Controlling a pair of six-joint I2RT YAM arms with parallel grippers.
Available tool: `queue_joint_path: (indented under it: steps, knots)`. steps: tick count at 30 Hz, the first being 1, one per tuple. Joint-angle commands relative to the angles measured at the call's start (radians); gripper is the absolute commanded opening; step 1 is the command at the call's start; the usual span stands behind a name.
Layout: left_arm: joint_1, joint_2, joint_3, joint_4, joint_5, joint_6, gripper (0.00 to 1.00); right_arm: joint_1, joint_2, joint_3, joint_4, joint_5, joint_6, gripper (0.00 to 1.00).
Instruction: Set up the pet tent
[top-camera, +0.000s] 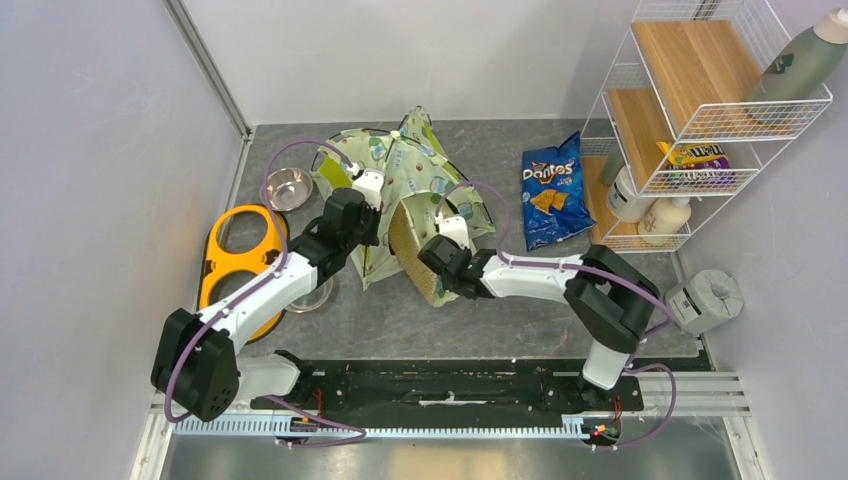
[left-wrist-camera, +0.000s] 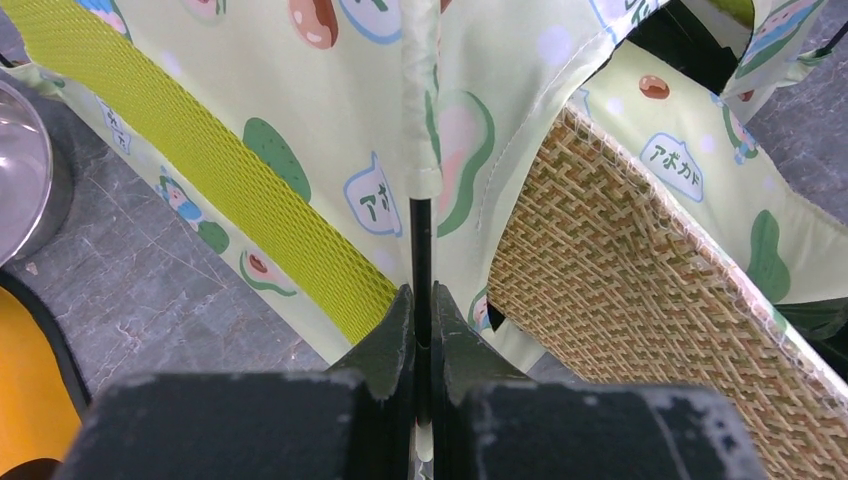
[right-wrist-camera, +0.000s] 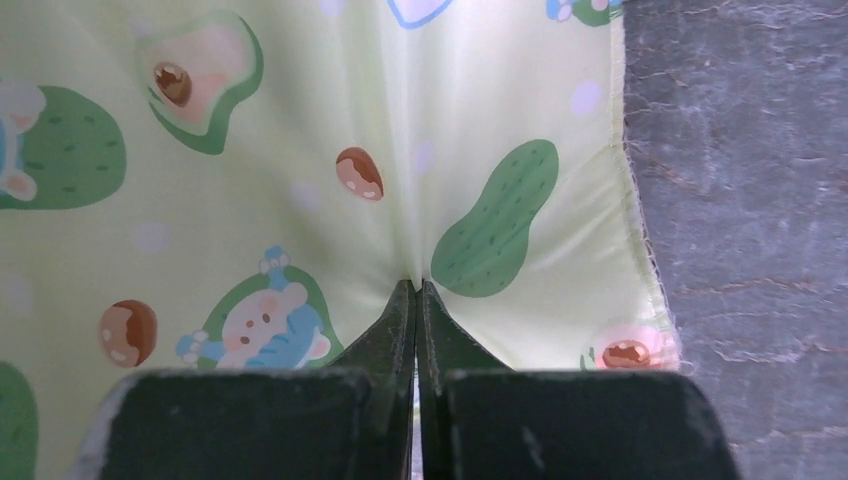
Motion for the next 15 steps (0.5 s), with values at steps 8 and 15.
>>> queue_joint_path:
  steps: [8, 15]
  knots:
    - [-0.017, 0.011, 0.000, -0.102, 0.046, 0.054, 0.02, -0.070, -0.215, 0.043, -0.062, -0.041, -0.061, 0.00]
    - [-0.017, 0.013, 0.007, -0.117, 0.138, 0.054, 0.02, -0.120, -0.139, 0.110, 0.024, -0.057, -0.104, 0.00]
